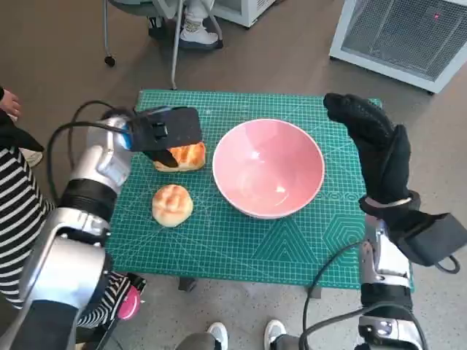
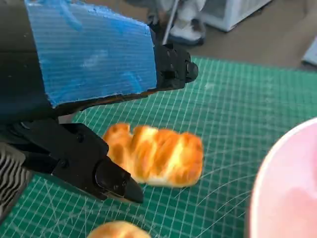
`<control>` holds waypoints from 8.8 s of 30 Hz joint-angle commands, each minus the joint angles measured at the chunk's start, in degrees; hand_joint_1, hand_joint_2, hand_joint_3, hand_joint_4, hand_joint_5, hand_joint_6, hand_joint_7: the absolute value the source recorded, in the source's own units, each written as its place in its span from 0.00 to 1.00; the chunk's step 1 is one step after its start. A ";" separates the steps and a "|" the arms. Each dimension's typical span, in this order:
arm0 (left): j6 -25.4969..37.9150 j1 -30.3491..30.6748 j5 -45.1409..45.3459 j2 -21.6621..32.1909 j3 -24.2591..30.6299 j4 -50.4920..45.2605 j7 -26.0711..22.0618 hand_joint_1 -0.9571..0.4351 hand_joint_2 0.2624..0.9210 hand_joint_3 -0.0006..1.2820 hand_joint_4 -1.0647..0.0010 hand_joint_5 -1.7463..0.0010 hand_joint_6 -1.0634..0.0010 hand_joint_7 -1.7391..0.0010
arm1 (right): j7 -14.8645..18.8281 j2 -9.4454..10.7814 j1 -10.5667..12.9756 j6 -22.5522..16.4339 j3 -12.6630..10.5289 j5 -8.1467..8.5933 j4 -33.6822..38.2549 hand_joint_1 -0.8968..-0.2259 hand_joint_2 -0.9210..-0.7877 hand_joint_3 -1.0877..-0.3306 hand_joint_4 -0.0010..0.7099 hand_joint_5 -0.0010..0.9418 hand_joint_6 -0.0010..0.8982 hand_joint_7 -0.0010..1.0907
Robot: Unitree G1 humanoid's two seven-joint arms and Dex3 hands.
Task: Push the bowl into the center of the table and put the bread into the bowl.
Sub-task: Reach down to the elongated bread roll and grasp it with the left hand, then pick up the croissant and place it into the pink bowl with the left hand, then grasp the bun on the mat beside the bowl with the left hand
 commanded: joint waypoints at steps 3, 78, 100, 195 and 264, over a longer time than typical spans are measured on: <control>1.16 -1.16 1.82 -1.71 -1.77 3.31 2.18 0.52 0.71 0.00 0.96 1.00 0.83 0.99 | -0.51 -0.40 1.47 0.60 -0.46 0.14 0.57 0.14 0.00 0.52 0.26 0.00 0.07 0.45; -8.49 4.42 4.04 -0.94 -2.93 5.75 31.25 0.69 1.00 0.04 0.36 0.31 0.37 0.38 | -2.02 0.02 4.22 1.11 0.10 0.35 -2.17 0.16 0.00 0.52 0.24 0.00 0.07 0.44; -22.12 4.00 0.27 3.28 5.14 -17.24 39.41 0.69 1.00 0.02 0.33 0.39 0.36 0.32 | -2.00 0.09 3.89 0.64 0.19 0.07 -0.94 0.17 0.00 0.51 0.24 0.00 0.07 0.44; -22.62 36.40 -23.86 22.98 24.00 -60.17 -13.32 0.37 0.80 0.00 0.84 1.00 0.70 0.97 | -1.84 0.55 7.51 2.29 -0.29 2.71 -5.51 0.24 0.00 0.53 0.23 0.00 0.07 0.43; -29.05 26.65 -7.88 11.66 6.27 -15.84 0.61 0.69 1.00 0.03 0.26 0.39 0.43 0.32 | -1.45 -0.41 8.73 2.31 -1.13 2.78 -5.76 0.25 0.00 0.53 0.22 0.00 0.06 0.44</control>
